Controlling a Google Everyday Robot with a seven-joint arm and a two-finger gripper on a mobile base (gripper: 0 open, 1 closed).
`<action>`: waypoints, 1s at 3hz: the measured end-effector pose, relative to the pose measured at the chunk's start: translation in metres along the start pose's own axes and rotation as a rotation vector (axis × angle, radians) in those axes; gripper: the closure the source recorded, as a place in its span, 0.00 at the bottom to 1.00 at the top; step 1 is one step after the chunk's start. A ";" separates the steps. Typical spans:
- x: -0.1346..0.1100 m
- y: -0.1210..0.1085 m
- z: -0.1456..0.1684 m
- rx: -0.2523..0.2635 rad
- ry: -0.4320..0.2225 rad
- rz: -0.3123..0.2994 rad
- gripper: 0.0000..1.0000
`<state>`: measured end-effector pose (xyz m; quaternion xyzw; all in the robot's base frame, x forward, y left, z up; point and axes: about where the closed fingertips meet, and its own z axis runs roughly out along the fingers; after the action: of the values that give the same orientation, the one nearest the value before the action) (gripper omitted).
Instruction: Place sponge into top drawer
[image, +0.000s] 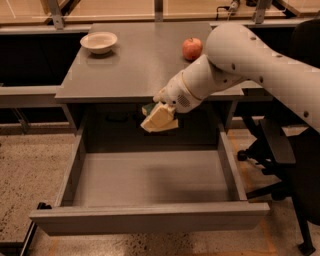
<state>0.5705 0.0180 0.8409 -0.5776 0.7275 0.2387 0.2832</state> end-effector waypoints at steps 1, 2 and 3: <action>0.044 0.029 0.012 -0.027 0.032 0.093 1.00; 0.056 0.037 0.021 -0.053 0.058 0.099 1.00; 0.054 0.038 0.026 -0.078 0.078 0.080 1.00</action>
Offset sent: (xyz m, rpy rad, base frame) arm -0.0285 -0.0141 -0.0321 -0.0116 0.0745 -0.0405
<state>0.5278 0.0051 0.7858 -0.5674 0.7508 0.2552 0.2220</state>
